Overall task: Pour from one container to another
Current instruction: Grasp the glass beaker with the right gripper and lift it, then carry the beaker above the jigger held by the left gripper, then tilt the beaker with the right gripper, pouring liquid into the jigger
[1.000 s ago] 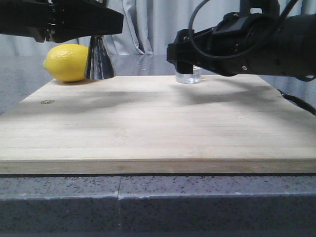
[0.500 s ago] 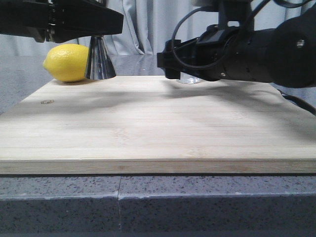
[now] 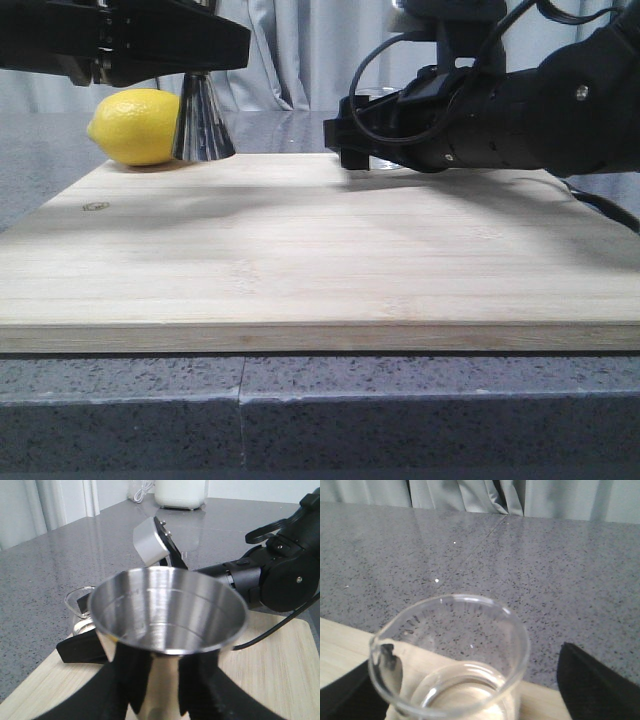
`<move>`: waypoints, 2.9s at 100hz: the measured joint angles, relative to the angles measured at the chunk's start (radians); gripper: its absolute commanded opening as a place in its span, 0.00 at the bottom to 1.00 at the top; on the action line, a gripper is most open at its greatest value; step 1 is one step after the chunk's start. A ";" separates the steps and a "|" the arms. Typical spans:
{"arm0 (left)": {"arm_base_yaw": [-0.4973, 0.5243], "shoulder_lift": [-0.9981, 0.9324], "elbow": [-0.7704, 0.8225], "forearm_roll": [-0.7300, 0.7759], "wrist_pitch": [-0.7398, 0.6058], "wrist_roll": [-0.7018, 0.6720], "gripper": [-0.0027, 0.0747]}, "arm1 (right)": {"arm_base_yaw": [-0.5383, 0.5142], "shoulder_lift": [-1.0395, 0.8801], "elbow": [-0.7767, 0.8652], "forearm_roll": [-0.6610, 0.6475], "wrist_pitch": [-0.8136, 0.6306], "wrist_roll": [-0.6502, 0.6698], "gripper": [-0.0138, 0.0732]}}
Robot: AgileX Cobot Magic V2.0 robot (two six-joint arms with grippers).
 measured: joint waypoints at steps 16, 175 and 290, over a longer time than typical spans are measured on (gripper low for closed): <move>0.000 0.000 0.000 0.000 0.000 0.000 0.32 | 0.000 0.000 0.000 -0.002 0.031 0.000 0.67; 0.000 0.000 0.000 0.000 0.000 0.000 0.32 | 0.206 -0.388 -0.341 -0.543 1.056 0.000 0.48; 0.000 0.000 0.000 0.000 0.000 0.000 0.32 | 0.353 -0.336 -0.392 -1.188 1.088 0.000 0.48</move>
